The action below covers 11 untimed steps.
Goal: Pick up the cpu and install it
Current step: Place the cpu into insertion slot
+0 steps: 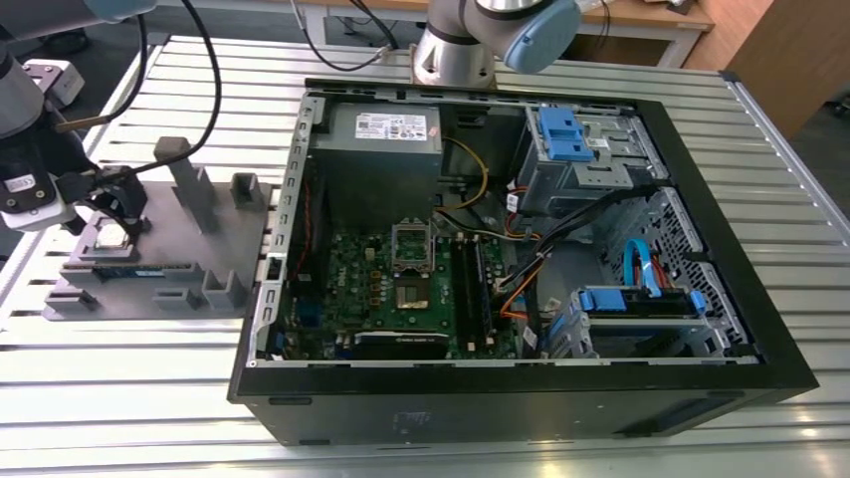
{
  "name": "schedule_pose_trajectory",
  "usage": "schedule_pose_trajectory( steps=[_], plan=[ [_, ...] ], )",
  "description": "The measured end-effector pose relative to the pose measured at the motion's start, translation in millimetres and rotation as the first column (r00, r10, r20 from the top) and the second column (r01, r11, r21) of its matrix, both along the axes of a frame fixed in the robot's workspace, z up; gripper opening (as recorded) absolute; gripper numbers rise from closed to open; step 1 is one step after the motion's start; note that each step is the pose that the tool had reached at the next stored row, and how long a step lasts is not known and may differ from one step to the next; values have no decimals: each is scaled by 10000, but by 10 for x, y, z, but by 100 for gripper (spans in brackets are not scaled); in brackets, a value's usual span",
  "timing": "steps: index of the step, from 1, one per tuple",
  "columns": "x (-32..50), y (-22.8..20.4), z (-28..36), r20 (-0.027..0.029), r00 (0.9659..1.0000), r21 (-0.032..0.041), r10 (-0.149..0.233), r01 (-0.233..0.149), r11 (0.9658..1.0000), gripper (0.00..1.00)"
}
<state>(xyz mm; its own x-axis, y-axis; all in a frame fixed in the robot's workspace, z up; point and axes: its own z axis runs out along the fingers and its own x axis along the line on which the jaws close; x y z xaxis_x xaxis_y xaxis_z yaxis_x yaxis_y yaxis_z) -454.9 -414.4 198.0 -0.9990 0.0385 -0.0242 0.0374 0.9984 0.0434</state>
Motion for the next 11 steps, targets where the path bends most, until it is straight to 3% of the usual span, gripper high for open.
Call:
schedule_pose_trajectory(
  steps=[11],
  plan=[
    [0,1,-84,0,10000,0,92,-92,10000,71]
  ],
)
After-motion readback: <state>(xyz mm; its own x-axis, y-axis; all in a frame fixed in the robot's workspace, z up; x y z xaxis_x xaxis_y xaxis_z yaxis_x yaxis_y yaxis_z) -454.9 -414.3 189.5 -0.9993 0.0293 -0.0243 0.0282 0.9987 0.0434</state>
